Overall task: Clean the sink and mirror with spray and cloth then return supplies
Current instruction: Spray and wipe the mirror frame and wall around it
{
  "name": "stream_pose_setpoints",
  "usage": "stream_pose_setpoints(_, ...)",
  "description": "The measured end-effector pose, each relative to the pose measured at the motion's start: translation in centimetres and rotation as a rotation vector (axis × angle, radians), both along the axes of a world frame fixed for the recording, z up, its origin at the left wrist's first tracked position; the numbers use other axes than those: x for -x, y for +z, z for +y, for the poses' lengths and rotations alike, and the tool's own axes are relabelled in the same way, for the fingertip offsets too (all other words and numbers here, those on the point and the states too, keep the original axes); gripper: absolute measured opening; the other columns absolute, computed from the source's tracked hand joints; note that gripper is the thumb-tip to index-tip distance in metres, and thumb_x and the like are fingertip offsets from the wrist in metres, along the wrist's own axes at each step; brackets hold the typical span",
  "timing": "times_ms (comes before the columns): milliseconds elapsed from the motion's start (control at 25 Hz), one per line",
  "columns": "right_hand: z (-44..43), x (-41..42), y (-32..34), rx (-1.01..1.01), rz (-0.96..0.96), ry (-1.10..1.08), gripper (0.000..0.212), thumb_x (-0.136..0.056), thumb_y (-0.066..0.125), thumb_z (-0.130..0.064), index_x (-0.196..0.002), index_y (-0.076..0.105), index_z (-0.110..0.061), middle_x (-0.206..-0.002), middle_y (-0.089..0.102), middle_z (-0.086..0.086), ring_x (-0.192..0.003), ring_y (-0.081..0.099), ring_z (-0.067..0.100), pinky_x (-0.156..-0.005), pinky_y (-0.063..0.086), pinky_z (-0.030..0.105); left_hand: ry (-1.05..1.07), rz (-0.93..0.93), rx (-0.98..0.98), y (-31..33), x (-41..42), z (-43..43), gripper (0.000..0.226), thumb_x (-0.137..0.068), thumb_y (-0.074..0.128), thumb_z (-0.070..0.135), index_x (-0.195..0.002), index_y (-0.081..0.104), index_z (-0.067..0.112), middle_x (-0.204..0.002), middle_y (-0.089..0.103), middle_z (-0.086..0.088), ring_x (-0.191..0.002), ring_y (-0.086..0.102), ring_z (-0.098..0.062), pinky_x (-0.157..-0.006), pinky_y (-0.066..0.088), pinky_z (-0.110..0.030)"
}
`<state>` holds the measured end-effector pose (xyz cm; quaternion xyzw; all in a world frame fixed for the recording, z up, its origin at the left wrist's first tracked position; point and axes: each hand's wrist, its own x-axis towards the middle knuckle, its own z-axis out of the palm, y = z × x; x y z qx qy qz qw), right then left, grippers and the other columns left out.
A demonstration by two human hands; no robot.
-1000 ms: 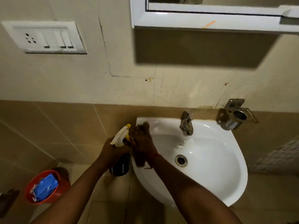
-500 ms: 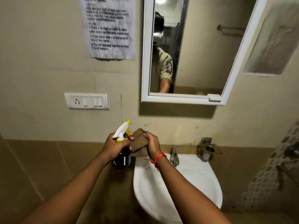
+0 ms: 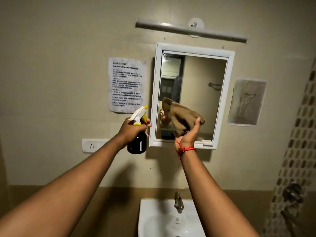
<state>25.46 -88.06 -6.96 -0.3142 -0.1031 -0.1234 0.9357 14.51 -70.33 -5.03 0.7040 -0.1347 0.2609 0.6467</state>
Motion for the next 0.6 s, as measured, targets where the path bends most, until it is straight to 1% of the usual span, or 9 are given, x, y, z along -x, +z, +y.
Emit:
stream_pose_setpoints(80, -0.5, 0.3, 2.8, -0.098, 0.005, -0.003, 0.071, -0.085, 0.056, -0.069, -0.124, 0.067, -0.011, -0.129, 0.068, 0.015, -0.116, 0.066, 0.031, -0.11, 0.047, 0.05, -0.019, -0.02, 0.011, 1.7, 0.0, -0.4, 0.047, -0.068, 0.06, 0.003, -0.073, 0.076, 0.048, -0.093, 0.067, -0.009, -0.091, 0.066, -0.026, -0.076, 0.06, -0.052)
stream_pose_setpoints(160, -1.5, 0.6, 6.4, -0.105, -0.041, -0.053, 0.066, -0.09, 0.057, -0.061, -0.134, 0.06, -0.012, -0.129, 0.066, 0.012, -0.119, 0.063, 0.032, -0.103, 0.053, 0.046, 0.016, -0.028, 0.016, 3.4, -0.5, -0.4, 0.047, -0.068, 0.059, 0.005, -0.072, 0.076, 0.048, -0.093, 0.069, -0.007, -0.088, 0.067, -0.028, -0.077, 0.061, -0.05)
stream_pose_setpoints(240, -2.4, 0.6, 9.7, -0.075, -0.1, -0.144, 0.063, -0.097, 0.058, -0.047, -0.151, 0.043, -0.018, -0.139, 0.059, 0.008, -0.124, 0.06, 0.032, -0.081, 0.062, 0.031, 0.096, -0.013, 0.034, 5.0, -2.0, 0.2, 0.035, -0.067, 0.061, 0.008, -0.073, 0.076, 0.039, -0.094, 0.071, -0.006, -0.085, 0.067, -0.033, -0.078, 0.061, -0.049)
stream_pose_setpoints(280, -2.7, 0.3, 10.8, -0.045, -0.113, -0.199, 0.061, -0.101, 0.057, -0.038, -0.155, 0.036, -0.02, -0.14, 0.055, 0.006, -0.122, 0.059, 0.028, -0.066, 0.06, 0.021, 0.136, -0.011, 0.046, 5.8, -2.6, 0.3, 0.026, -0.067, 0.063, 0.01, -0.073, 0.075, 0.032, -0.094, 0.072, -0.008, -0.084, 0.067, -0.037, -0.078, 0.061, -0.048)
stream_pose_setpoints(320, -2.9, -0.3, 11.6, -0.017, -0.127, -0.275, 0.062, -0.102, 0.057, -0.032, -0.157, 0.031, -0.021, -0.139, 0.054, 0.003, -0.118, 0.06, 0.023, -0.058, 0.056, 0.012, 0.168, -0.014, 0.05, 6.5, -3.4, 0.4, 0.018, -0.066, 0.066, 0.012, -0.073, 0.074, 0.026, -0.095, 0.073, -0.012, -0.082, 0.067, -0.038, -0.079, 0.06, -0.05)
stream_pose_setpoints(360, -3.0, -0.6, 12.4, 0.009, -0.159, -0.335, 0.066, -0.101, 0.06, -0.027, -0.158, 0.029, -0.021, -0.136, 0.054, 0.0, -0.113, 0.06, 0.017, -0.06, 0.054, 0.009, 0.196, -0.019, 0.047, 7.2, -4.2, 0.4, 0.014, -0.065, 0.067, 0.015, -0.074, 0.073, 0.024, -0.097, 0.074, -0.015, -0.081, 0.067, -0.037, -0.081, 0.06, -0.052)
stream_pose_setpoints(400, -3.1, -1.4, 13.0, 0.053, -0.204, -0.387, 0.07, -0.099, 0.063, -0.024, -0.159, 0.028, -0.021, -0.134, 0.054, -0.003, -0.112, 0.061, 0.013, -0.072, 0.055, 0.01, 0.212, -0.029, 0.039, 7.8, -5.0, 0.3, 0.013, -0.065, 0.068, 0.016, -0.075, 0.072, 0.023, -0.098, 0.074, -0.016, -0.08, 0.067, -0.035, -0.081, 0.06, -0.051)
stream_pose_setpoints(480, -3.2, -3.5, 14.1, 0.183, -0.284, -0.471, 0.075, -0.096, 0.067, -0.025, -0.159, 0.028, -0.022, -0.13, 0.059, -0.008, -0.113, 0.063, 0.009, -0.1, 0.052, 0.025, 0.203, -0.068, 0.039, 9.5, -6.1, -0.4, 0.017, -0.073, 0.067, 0.007, -0.076, 0.072, 0.023, -0.096, 0.072, -0.015, -0.079, 0.066, -0.034, -0.073, 0.061, -0.042)
stream_pose_setpoints(600, -3.0, -7.2, 16.3, 0.305, -0.417, -0.544, 0.078, -0.091, 0.065, -0.044, -0.158, 0.03, -0.027, -0.136, 0.062, -0.001, -0.123, 0.063, 0.016, -0.112, 0.047, 0.04, 0.191, -0.136, 0.061, 11.9, -8.1, -1.0, 0.025, -0.07, 0.067, 0.008, -0.079, 0.074, 0.03, -0.092, 0.071, -0.007, -0.074, 0.067, -0.03, -0.068, 0.059, -0.036)
